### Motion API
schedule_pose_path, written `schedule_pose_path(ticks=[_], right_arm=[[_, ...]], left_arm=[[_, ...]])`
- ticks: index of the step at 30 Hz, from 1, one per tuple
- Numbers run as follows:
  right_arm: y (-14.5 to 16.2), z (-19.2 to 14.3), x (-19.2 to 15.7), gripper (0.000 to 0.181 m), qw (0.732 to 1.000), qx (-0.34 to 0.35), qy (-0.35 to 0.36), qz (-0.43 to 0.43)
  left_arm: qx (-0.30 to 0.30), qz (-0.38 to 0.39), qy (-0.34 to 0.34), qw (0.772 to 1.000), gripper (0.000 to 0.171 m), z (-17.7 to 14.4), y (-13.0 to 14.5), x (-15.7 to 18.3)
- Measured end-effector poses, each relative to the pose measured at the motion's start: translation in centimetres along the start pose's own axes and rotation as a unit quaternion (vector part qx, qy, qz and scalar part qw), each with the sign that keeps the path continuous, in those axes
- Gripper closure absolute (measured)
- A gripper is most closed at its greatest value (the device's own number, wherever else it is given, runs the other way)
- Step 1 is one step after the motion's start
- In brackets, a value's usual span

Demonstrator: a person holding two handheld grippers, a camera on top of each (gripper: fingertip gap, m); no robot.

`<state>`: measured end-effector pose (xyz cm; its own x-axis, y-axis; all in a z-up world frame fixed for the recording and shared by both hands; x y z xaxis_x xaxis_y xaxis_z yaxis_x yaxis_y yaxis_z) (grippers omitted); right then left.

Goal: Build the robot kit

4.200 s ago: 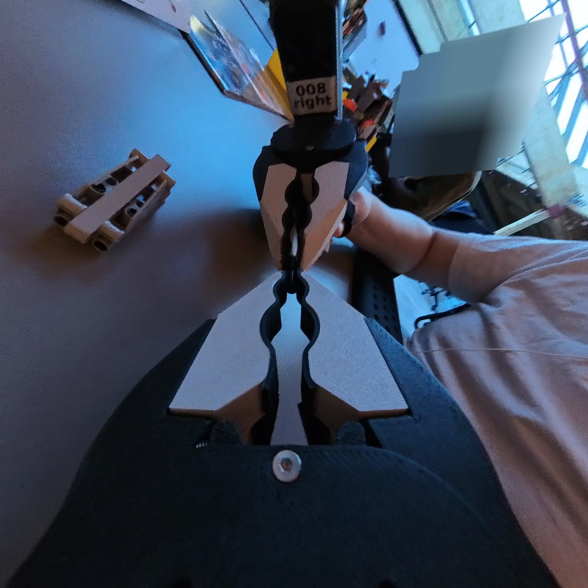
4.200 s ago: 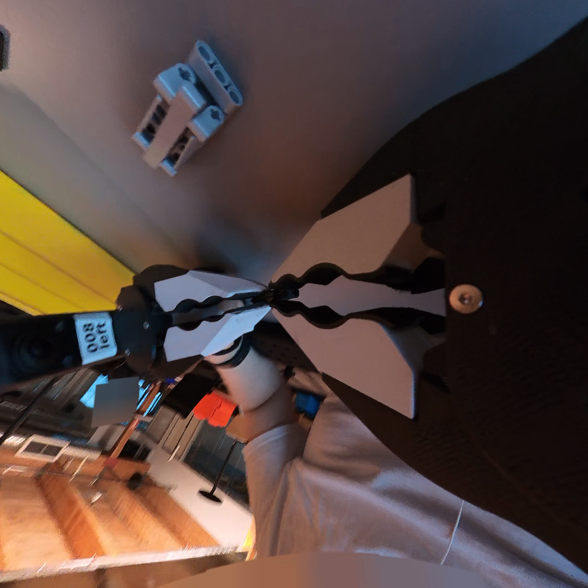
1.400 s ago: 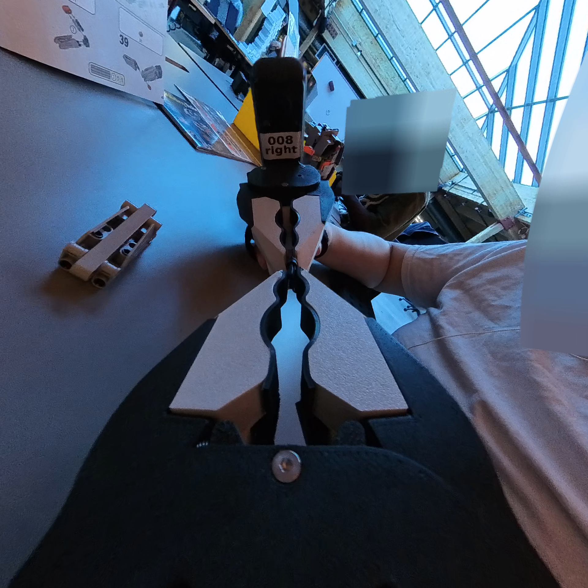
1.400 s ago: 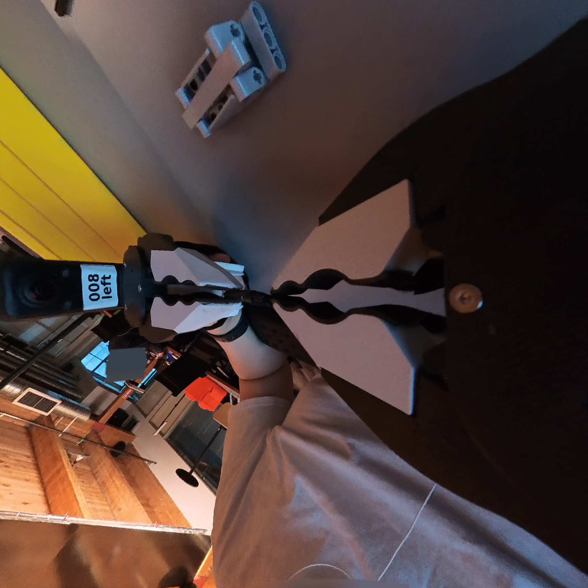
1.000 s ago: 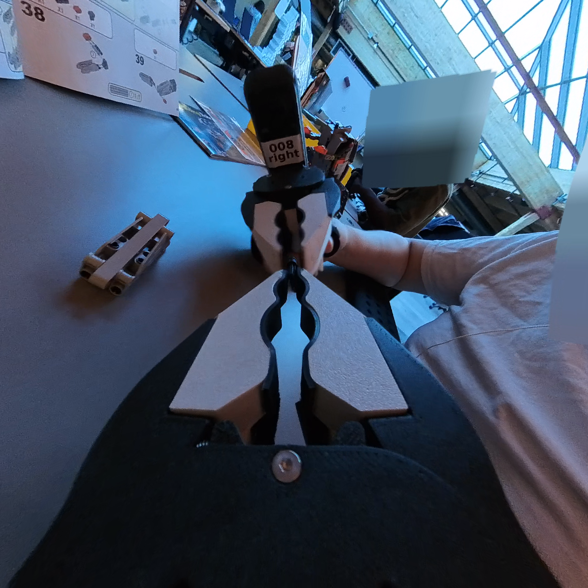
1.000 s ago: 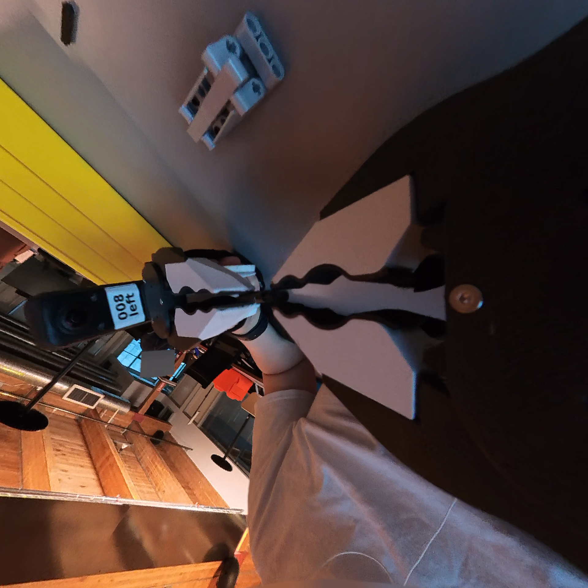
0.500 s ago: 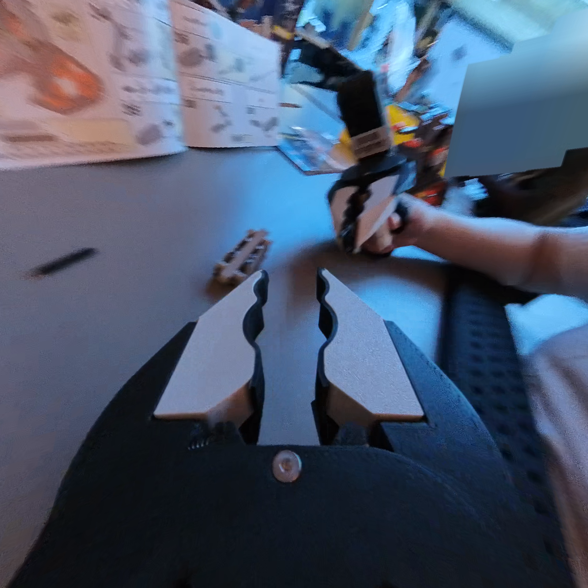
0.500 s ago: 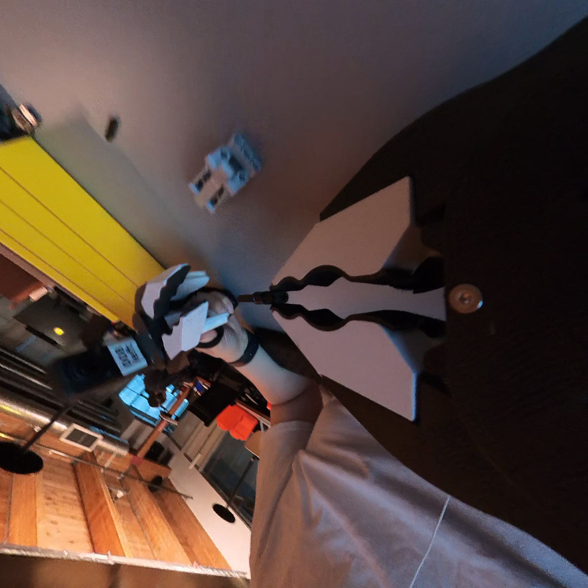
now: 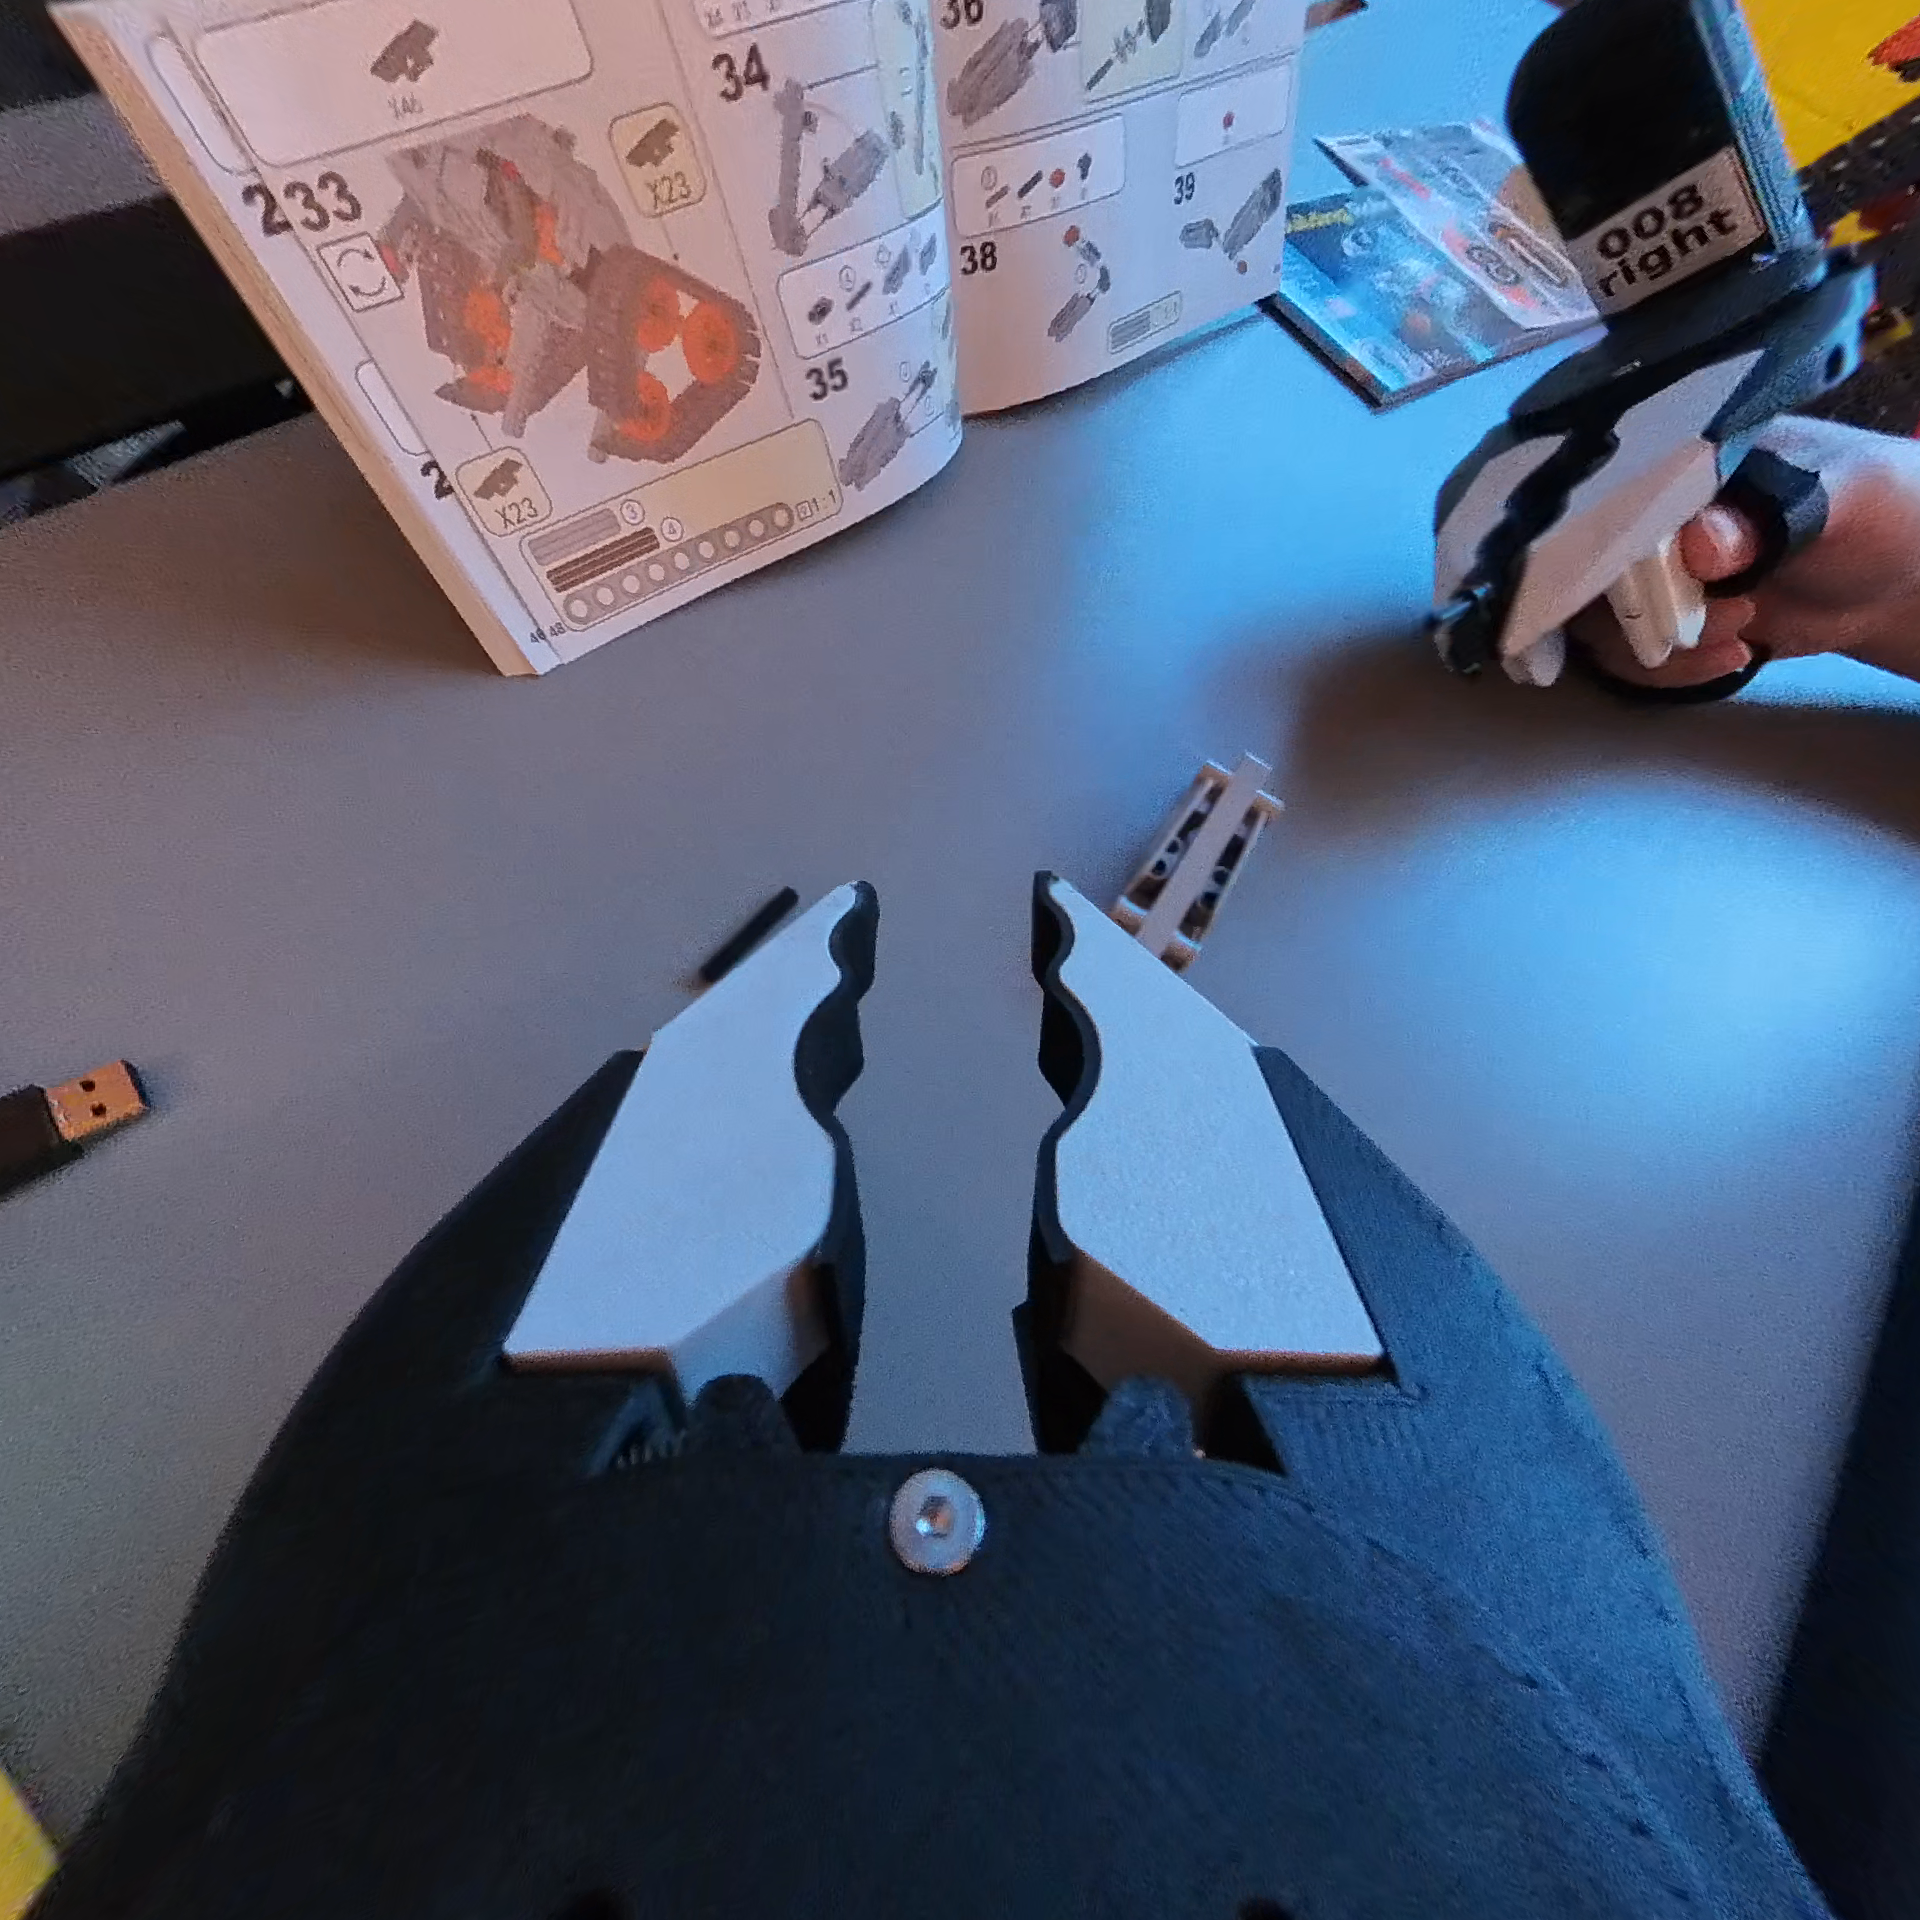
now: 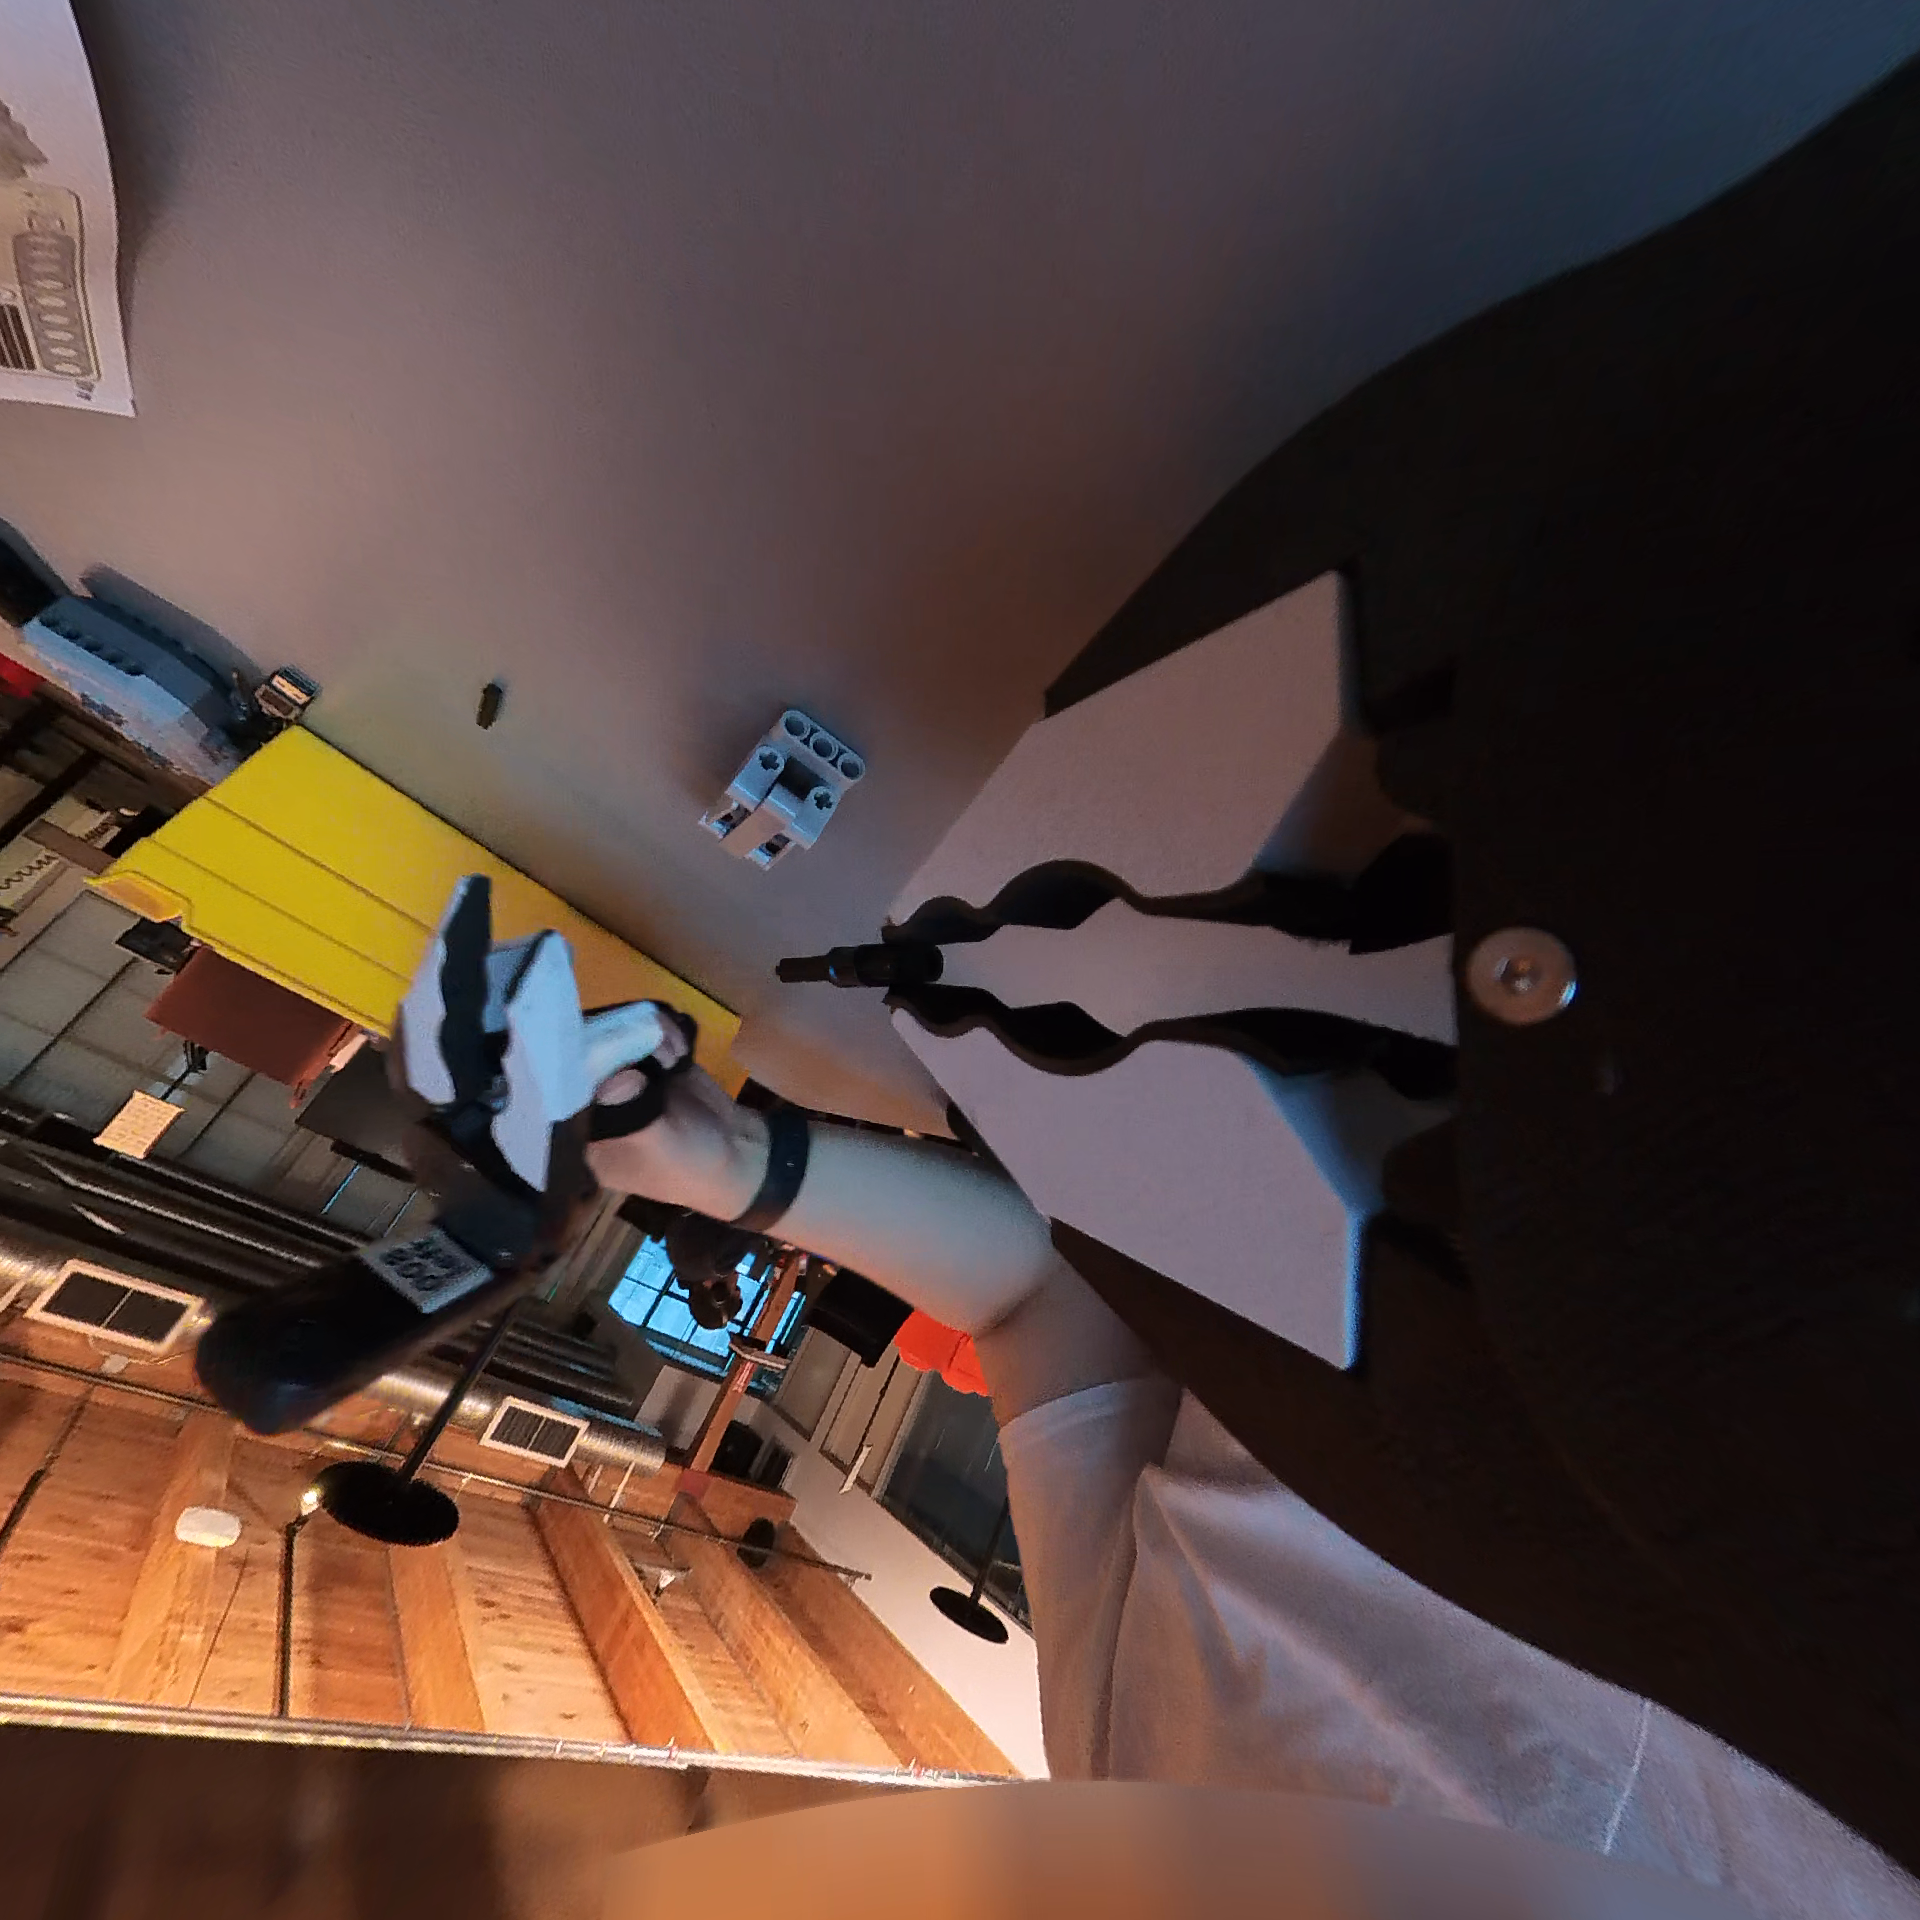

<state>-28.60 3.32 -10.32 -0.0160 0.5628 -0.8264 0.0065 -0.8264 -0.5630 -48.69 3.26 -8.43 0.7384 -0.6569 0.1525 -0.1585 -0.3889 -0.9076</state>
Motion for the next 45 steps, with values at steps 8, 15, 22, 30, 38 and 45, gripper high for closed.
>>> schedule_pose_path(ticks=[8,15,22,30,38,45], right_arm=[[-0.1,-0.1,0.0,0.175,1.000,-0.001,-0.010,0.019],[-0.1,-0.1,0.0,0.175,1.000,-0.005,-0.014,0.024],[0.0,0.0,0.0,0.175,0.999,-0.009,-0.016,0.027],[0.1,0.0,0.0,0.175,0.999,-0.010,-0.017,0.030],[0.1,-0.1,0.0,0.175,0.999,-0.009,-0.017,0.030],[0.3,0.1,0.1,0.175,0.999,-0.020,-0.016,0.035]], left_arm=[[-0.127,0.124,0.012,0.984,0.146,2.1,-0.3,-2.8],[-0.190,0.137,0.088,0.968,0.151,3.3,0.1,-3.0],[-0.241,0.195,0.067,0.948,0.148,4.0,1.3,-4.3],[-0.261,0.151,0.049,0.952,0.160,3.9,2.2,-5.4],[-0.261,0.187,-0.017,0.947,0.170,3.4,2.6,-4.1],[-0.171,0.183,-0.081,0.965,0.127,2.0,1.0,-2.3]])
Point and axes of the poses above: each gripper's, where its closed fingertips meet, z out along the fingers, y out of its underside, x = y × z across the jaws, the point moved 4 cm from there along -z, back along the fingers, and after that the axes turned 10 degrees about x, right-handed, at the moved point
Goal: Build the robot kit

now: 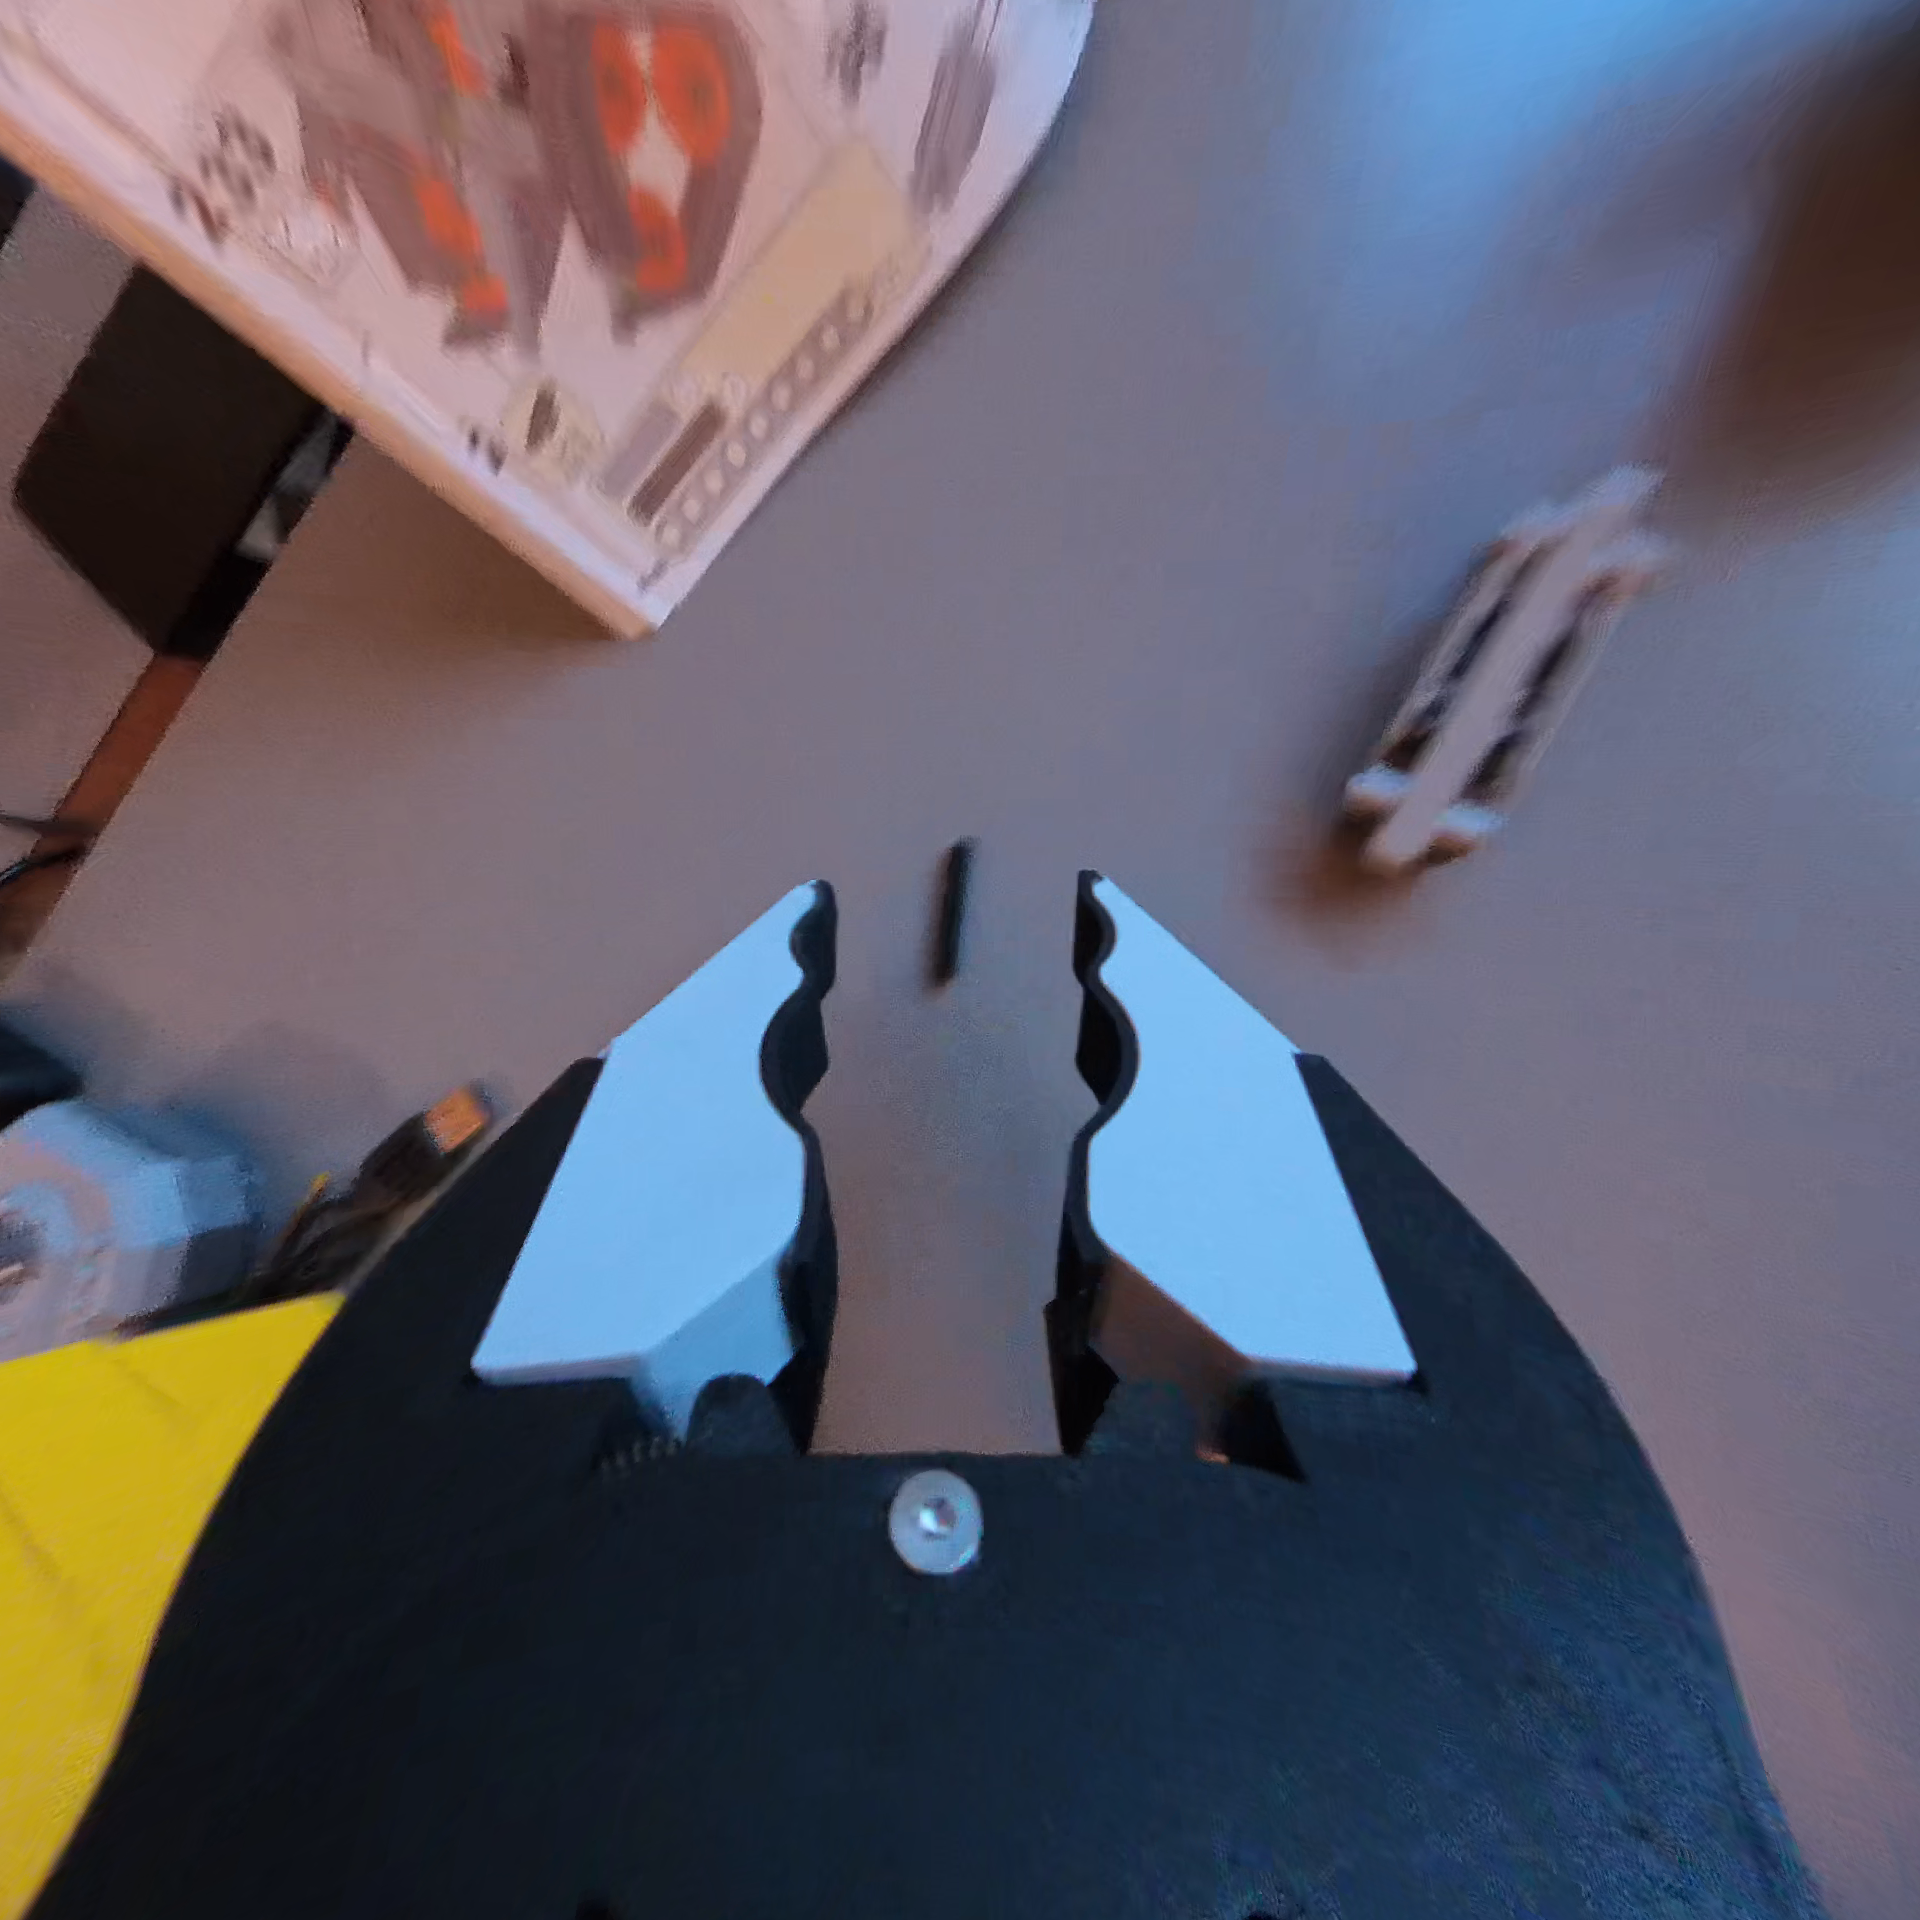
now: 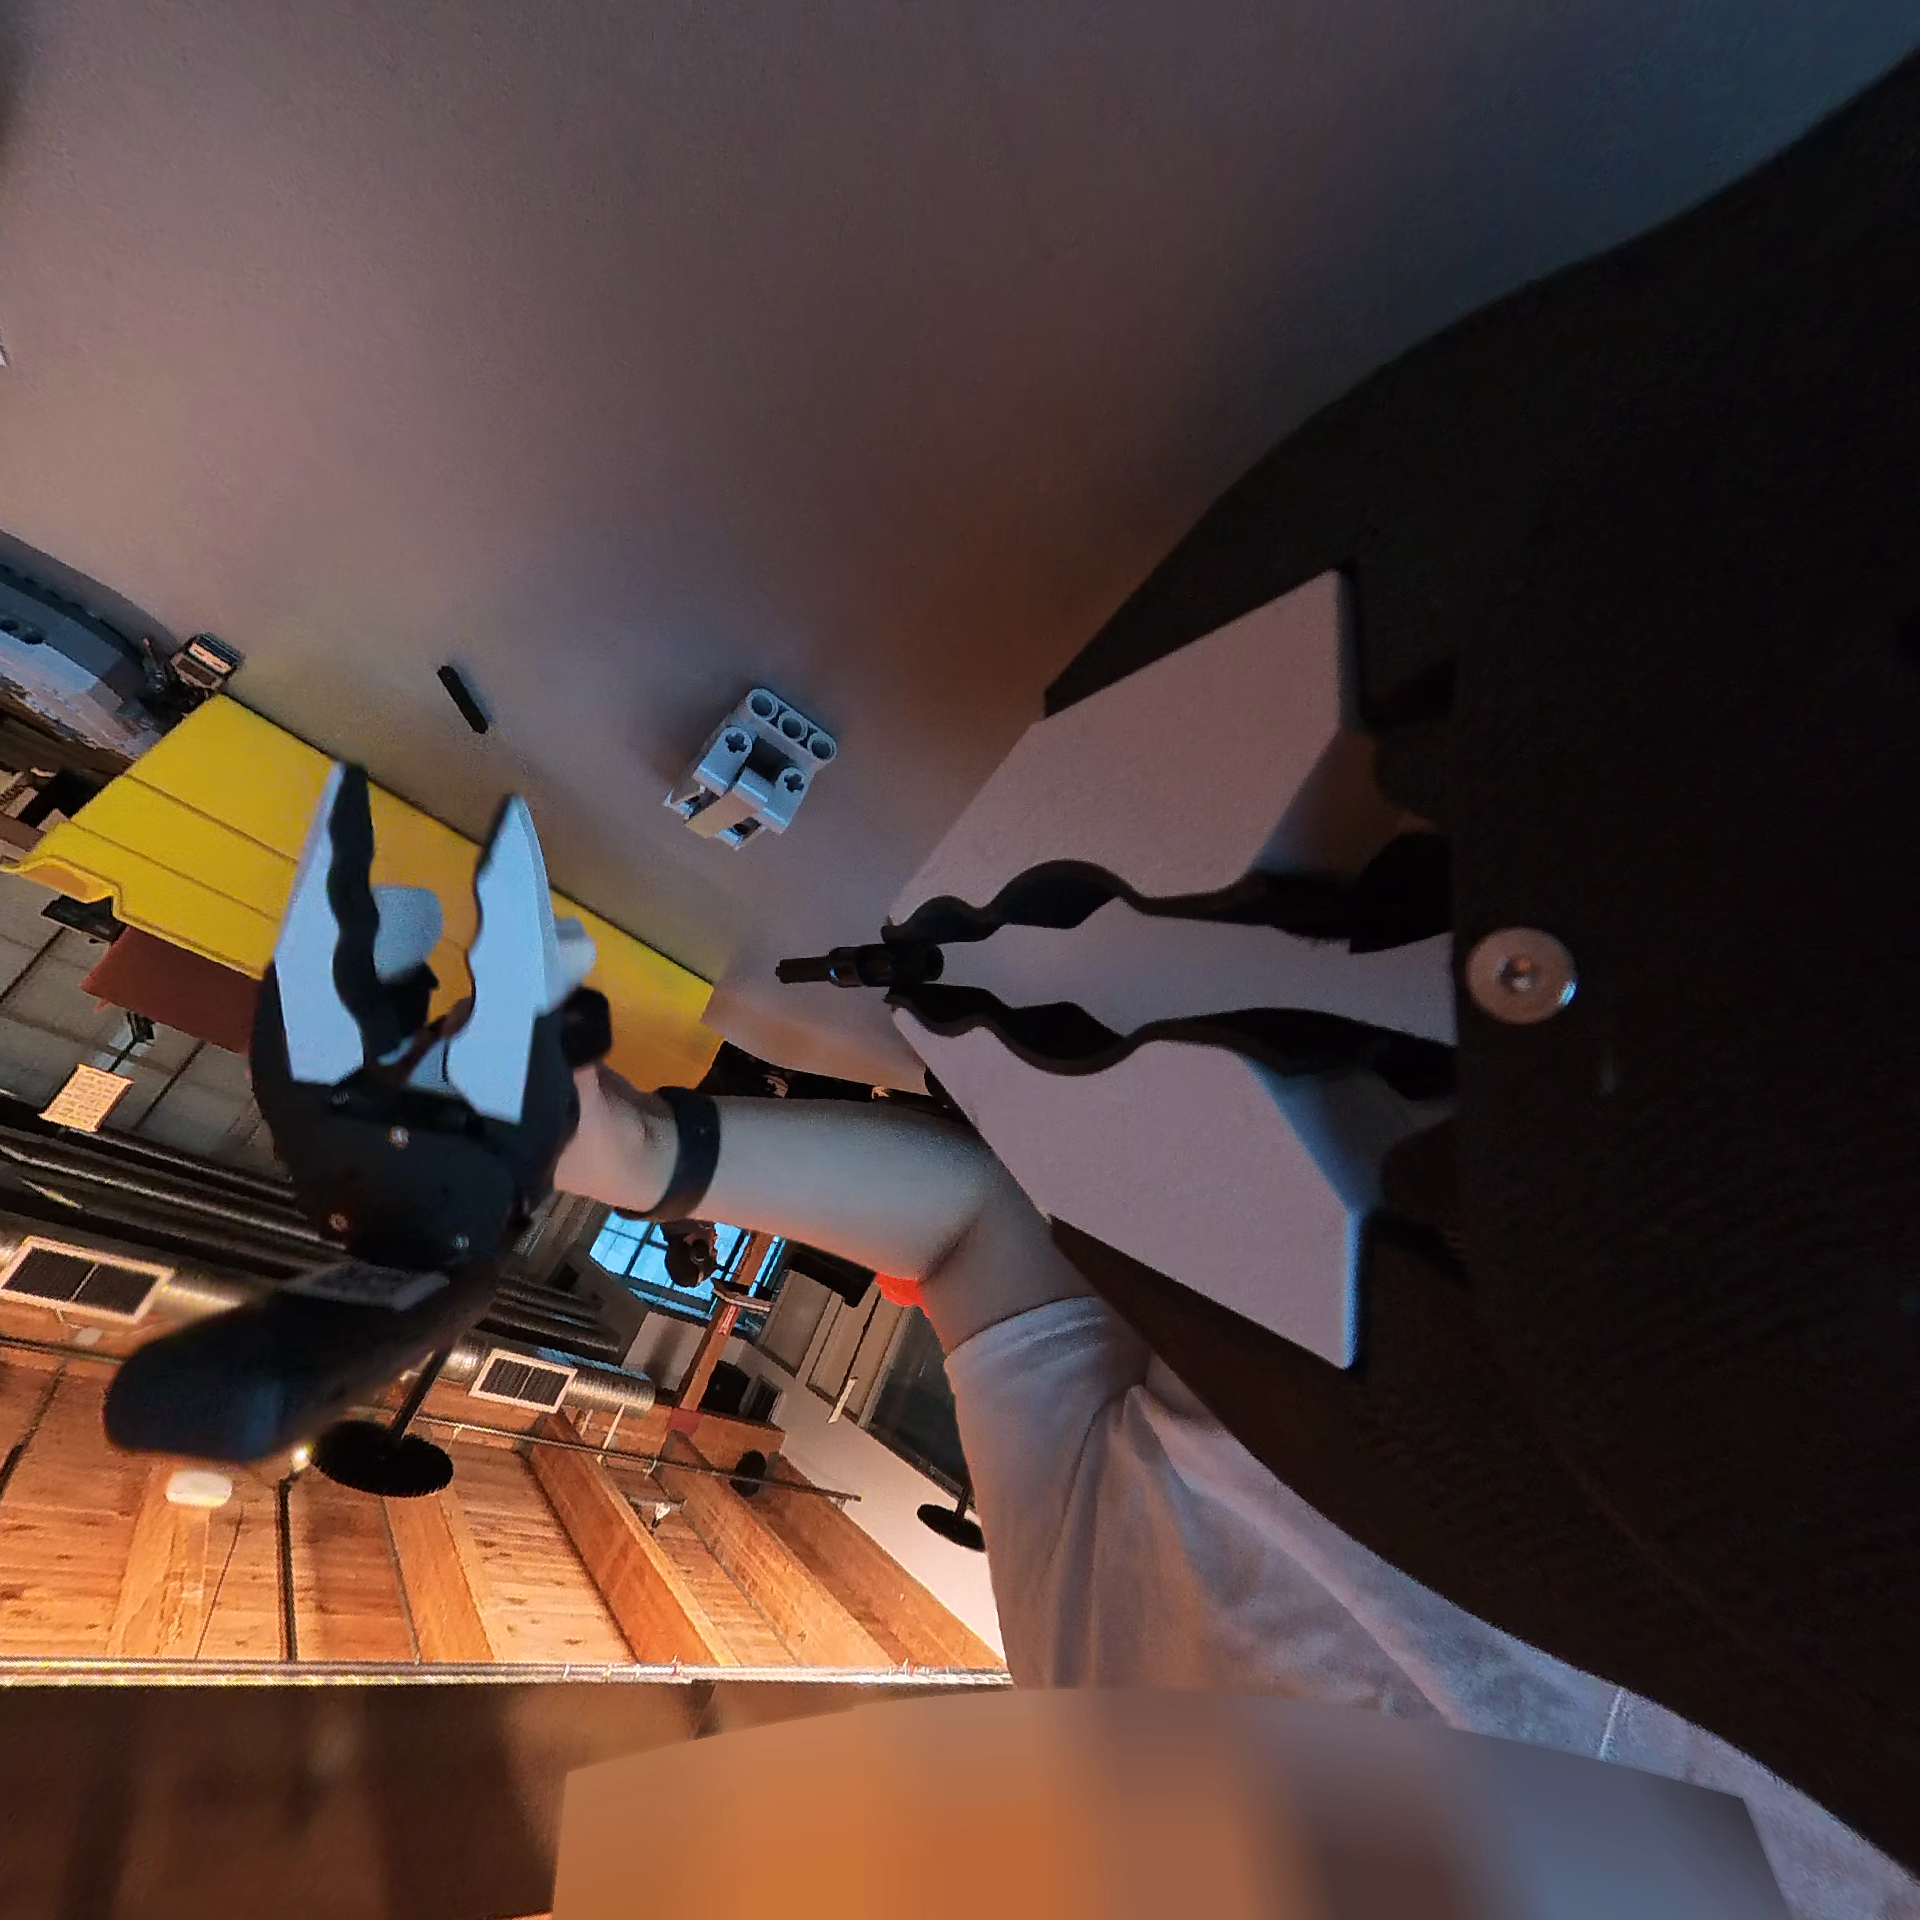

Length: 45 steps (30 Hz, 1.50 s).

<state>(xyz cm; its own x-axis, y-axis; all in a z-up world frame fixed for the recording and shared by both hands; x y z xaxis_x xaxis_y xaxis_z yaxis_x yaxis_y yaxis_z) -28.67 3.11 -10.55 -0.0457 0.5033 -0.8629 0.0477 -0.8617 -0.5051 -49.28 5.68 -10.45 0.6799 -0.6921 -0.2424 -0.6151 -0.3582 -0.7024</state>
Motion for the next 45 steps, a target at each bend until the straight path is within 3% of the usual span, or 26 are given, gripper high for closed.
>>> schedule_pose_path(ticks=[3,5,9,11,12,15,20,24,35,45], right_arm=[[-0.1,0.0,0.1,0.175,1.000,0.001,0.000,0.003],[0.0,0.1,0.1,0.175,1.000,-0.001,-0.001,0.005],[0.0,0.0,0.1,0.175,1.000,-0.002,-0.003,0.007],[0.1,0.1,0.1,0.175,1.000,-0.005,-0.003,0.007],[0.1,0.1,0.0,0.175,1.000,-0.006,-0.002,0.006],[0.2,0.1,0.0,0.175,1.000,-0.009,-0.003,0.005],[0.1,0.1,0.0,0.175,1.000,-0.007,-0.006,0.009],[0.0,0.0,0.0,0.175,1.000,-0.001,-0.009,0.010],[0.2,0.1,0.1,0.175,1.000,-0.007,-0.001,0.006],[0.7,0.3,-0.3,0.175,0.999,-0.030,-0.015,0.010]], left_arm=[[0.120,-0.041,0.116,0.985,0.121,-1.7,-3.3,4.1],[0.127,-0.008,0.163,0.978,0.115,-1.4,-3.6,6.8],[0.095,0.082,0.134,0.983,0.132,1.1,-2.9,8.3],[0.086,0.087,0.139,0.983,0.135,2.0,-2.6,8.4],[0.075,0.086,0.154,0.981,0.146,2.3,-2.2,8.7],[0.071,0.126,0.150,0.978,0.149,2.5,-2.1,9.3],[0.173,0.268,0.041,0.947,0.149,0.0,-4.6,10.8],[0.188,0.322,-0.004,0.928,0.149,-2.2,-5.6,11.3],[0.085,0.365,-0.032,0.926,0.149,-3.1,-5.0,10.6],[0.106,0.281,0.048,0.953,0.149,-2.2,-3.9,12.0]])
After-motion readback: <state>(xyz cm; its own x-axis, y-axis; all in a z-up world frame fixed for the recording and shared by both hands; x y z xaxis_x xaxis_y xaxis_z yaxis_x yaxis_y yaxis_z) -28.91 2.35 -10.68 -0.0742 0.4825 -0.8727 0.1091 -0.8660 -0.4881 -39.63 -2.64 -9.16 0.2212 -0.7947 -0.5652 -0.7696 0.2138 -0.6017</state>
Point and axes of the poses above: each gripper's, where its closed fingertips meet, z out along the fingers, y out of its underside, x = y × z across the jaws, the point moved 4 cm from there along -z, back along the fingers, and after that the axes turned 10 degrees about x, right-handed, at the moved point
